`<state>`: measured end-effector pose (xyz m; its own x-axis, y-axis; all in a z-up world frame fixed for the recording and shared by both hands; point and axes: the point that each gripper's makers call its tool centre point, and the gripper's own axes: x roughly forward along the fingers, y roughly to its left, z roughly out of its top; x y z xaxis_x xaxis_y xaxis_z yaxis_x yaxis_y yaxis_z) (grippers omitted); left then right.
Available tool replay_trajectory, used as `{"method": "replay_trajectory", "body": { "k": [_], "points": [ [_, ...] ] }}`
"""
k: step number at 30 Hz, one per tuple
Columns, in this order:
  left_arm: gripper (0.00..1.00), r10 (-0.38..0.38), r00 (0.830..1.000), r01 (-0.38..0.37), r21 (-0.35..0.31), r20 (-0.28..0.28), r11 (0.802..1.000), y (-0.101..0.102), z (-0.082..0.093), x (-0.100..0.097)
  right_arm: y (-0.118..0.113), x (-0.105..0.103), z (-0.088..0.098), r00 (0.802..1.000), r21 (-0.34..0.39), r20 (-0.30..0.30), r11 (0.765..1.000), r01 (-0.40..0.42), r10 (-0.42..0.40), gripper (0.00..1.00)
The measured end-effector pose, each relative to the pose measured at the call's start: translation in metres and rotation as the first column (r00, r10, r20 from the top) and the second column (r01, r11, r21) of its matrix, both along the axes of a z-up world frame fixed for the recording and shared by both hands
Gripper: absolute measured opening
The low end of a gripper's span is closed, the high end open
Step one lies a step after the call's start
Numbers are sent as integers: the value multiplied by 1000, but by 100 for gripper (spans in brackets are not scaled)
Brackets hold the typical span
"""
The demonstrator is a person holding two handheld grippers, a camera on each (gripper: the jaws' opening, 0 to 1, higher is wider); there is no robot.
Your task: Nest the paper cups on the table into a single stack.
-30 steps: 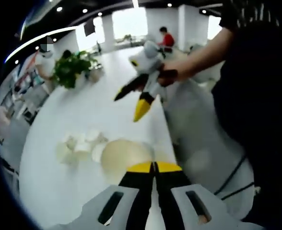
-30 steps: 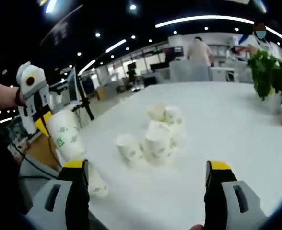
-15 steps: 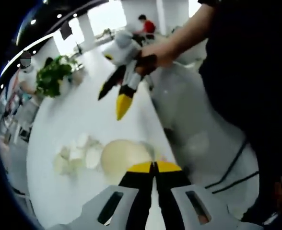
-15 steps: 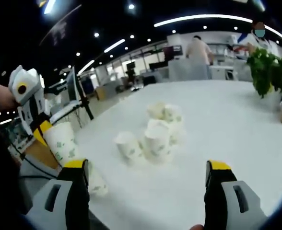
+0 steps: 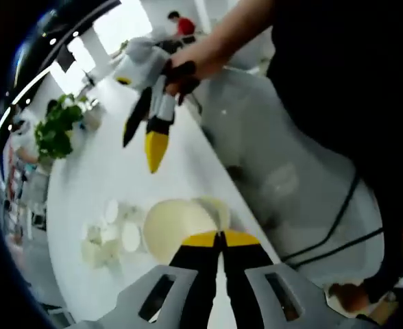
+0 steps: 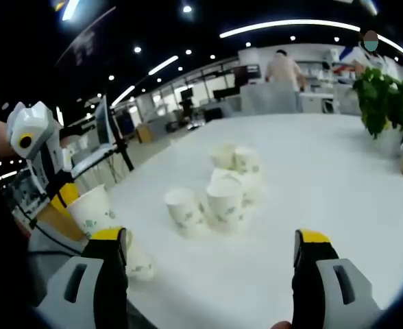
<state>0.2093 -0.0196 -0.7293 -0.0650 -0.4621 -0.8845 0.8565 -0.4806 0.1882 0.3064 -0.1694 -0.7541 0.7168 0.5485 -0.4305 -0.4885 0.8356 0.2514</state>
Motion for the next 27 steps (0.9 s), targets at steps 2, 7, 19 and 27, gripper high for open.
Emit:
{"method": "replay_trajectory", "body": {
  "k": [2, 7, 19, 27],
  "points": [
    [0, -6, 1000, 6, 12, 4, 1000, 0, -4, -1, -1, 0, -1, 1000, 1, -2, 1000, 1, -1, 100],
    [0, -31, 999, 31, 13, 18, 999, -5, -6, -2, -2, -1, -2, 1000, 4, -6, 1000, 2, -2, 100],
    [0, -68, 998, 67, 62, 14, 996, -6, -18, -7, -4, -2, -3, 1000, 8, -11, 1000, 7, -7, 100],
    [0, -114, 993, 110, 106, 27, 988, -5, -27, -8, -6, -5, -4, 1000, 25, -17, 1000, 15, -15, 100]
  ]
}}
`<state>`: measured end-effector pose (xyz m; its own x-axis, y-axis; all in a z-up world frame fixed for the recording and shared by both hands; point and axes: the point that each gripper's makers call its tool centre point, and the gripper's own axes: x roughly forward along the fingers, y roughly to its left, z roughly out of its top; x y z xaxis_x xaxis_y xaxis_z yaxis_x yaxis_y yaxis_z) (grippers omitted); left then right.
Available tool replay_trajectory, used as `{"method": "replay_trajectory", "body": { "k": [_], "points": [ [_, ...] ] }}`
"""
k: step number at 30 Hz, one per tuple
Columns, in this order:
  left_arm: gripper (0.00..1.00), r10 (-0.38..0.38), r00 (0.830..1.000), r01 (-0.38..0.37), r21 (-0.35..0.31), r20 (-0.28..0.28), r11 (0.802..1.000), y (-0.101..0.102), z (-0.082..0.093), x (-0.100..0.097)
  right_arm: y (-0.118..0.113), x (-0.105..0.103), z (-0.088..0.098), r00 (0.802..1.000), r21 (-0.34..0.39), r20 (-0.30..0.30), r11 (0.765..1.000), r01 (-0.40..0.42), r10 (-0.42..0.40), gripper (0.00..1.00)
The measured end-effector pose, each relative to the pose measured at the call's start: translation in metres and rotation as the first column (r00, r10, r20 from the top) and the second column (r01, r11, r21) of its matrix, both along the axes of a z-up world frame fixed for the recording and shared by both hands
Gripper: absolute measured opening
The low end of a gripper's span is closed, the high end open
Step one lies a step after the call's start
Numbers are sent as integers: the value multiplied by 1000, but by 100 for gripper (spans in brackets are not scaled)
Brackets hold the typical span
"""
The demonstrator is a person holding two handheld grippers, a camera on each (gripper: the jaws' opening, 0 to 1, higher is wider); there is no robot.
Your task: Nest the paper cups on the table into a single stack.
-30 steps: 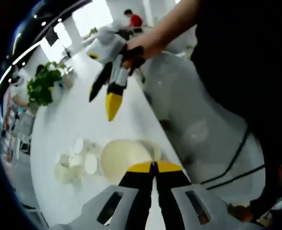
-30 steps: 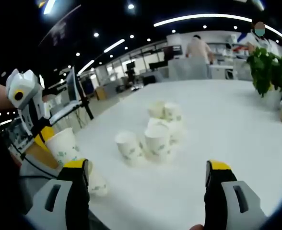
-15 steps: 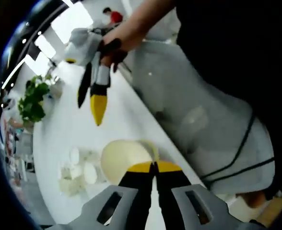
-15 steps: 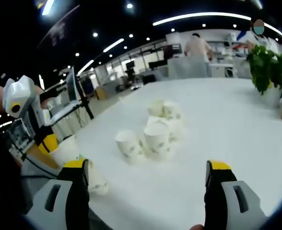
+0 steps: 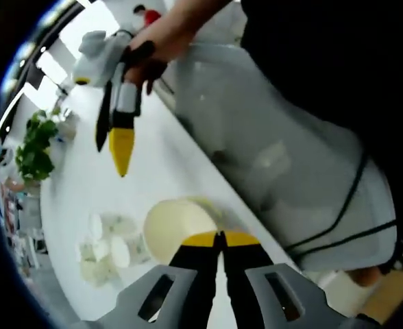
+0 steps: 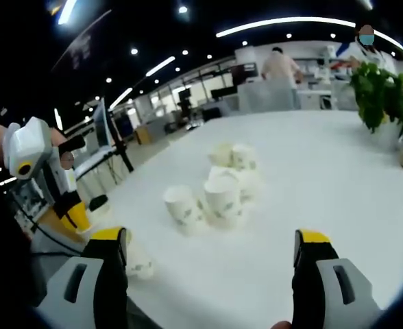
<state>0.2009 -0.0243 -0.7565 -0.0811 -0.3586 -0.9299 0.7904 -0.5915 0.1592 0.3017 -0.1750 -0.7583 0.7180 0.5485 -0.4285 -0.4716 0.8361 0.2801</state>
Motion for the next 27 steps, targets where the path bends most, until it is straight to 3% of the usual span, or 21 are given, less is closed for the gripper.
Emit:
{"method": "replay_trajectory", "body": {
  "k": [6, 27],
  "points": [
    [0, -37, 999, 37, 5, 21, 999, -4, -3, 3, -4, -1, -1, 1000, -4, -2, 1000, 7, -7, 100],
    [6, -18, 999, 18, 14, -37, 1000, -4, -18, -1, -13, -2, -2, 1000, 5, -5, 1000, 24, -24, 100]
  ]
}}
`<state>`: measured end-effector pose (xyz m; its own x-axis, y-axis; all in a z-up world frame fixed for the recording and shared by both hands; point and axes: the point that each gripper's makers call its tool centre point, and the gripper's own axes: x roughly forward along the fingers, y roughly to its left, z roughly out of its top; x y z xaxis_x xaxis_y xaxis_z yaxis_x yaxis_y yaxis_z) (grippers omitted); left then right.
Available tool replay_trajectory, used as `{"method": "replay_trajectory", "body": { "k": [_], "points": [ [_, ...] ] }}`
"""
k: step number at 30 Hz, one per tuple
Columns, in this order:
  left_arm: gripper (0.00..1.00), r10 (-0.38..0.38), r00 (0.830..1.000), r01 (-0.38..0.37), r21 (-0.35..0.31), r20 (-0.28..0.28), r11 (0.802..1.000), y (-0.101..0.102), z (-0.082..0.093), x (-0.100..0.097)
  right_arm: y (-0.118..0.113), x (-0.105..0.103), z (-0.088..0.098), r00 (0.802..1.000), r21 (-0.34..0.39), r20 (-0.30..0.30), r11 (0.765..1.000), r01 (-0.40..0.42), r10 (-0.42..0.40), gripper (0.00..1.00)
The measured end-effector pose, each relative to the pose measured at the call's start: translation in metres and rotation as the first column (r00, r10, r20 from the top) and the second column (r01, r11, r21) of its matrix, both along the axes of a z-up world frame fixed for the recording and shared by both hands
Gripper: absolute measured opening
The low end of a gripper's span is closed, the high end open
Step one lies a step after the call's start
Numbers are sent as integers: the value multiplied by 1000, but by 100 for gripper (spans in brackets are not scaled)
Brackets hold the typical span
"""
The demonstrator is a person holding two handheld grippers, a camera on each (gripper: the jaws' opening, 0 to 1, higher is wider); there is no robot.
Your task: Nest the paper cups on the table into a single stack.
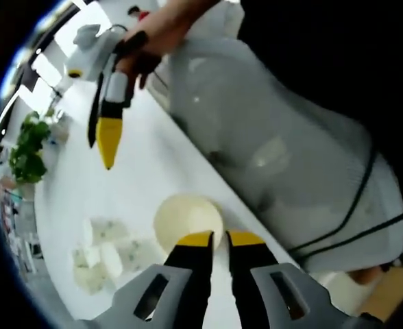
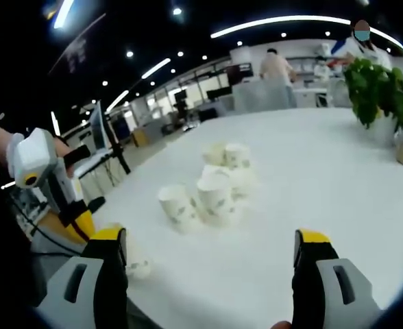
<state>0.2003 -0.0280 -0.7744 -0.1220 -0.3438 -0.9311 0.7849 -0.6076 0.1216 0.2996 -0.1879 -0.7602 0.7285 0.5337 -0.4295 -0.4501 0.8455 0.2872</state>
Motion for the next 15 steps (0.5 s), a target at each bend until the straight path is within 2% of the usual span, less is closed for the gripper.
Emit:
{"method": "replay_trajectory", "body": {
  "k": [8, 13, 15],
  "points": [
    [6, 17, 1000, -17, -1, -19, 1000, 1, -2, -1, -2, 1, -1, 1000, 1, -3, 1000, 0, 0, 100],
    [6, 54, 998, -54, -25, -27, 998, 5, 6, 5, -3, 2, -1, 1000, -3, -1, 1000, 0, 0, 100],
    [6, 86, 996, -88, -57, -40, 994, 5, 13, 8, -4, 2, -1, 1000, -4, -2, 1000, 0, 0, 100]
  ]
}}
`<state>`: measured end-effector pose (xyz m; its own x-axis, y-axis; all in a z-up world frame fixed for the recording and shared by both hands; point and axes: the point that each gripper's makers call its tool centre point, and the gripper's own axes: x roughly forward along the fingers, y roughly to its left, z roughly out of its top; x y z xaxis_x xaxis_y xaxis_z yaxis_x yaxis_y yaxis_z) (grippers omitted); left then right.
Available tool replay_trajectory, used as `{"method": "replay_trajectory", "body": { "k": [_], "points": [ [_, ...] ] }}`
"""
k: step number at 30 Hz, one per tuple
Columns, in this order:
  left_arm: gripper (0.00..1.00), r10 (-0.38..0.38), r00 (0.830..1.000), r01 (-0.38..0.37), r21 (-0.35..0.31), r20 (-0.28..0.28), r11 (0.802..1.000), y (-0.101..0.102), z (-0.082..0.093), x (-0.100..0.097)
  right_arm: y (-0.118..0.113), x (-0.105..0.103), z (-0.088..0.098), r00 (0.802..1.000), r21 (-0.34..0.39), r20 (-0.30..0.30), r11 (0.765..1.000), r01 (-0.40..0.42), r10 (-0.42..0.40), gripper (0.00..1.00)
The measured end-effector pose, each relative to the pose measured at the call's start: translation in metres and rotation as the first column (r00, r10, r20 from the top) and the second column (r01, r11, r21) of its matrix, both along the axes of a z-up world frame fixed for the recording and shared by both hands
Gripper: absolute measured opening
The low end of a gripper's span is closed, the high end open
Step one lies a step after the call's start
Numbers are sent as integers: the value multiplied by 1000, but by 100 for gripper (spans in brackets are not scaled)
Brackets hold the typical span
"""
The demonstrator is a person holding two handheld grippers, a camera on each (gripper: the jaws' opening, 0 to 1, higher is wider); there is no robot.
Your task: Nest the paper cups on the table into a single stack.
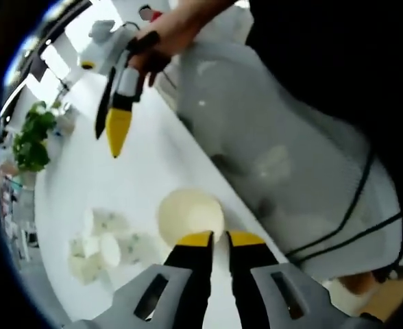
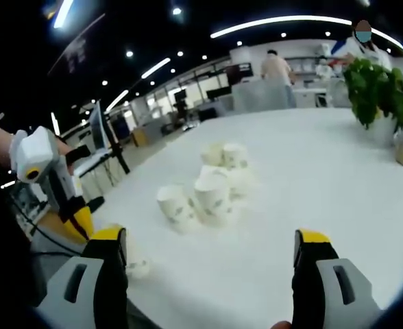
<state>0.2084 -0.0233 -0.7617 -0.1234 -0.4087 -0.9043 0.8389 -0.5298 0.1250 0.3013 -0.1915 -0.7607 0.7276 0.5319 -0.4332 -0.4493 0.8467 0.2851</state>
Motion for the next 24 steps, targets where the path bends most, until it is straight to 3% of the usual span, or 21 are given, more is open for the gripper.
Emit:
{"method": "replay_trajectory", "body": {
  "k": [6, 12, 15, 24],
  "points": [
    [6, 135, 989, -140, -103, -60, 985, -1, 15, 13, 0, 1, 0, 1000, -2, -1, 1000, -1, 1, 100],
    [6, 245, 964, -261, -193, -100, 946, -1, 28, 27, 2, 1, 2, 1000, -7, -2, 1000, -7, 7, 100],
    [5, 317, 940, -341, -258, -130, 904, -2, 36, 37, 2, 2, 4, 1000, -9, 3, 1000, -8, 8, 100],
    [7, 436, 878, -478, -312, -198, 821, 3, 42, 53, 2, 4, 6, 1000, -19, 3, 1000, -15, 15, 100]
  ]
}}
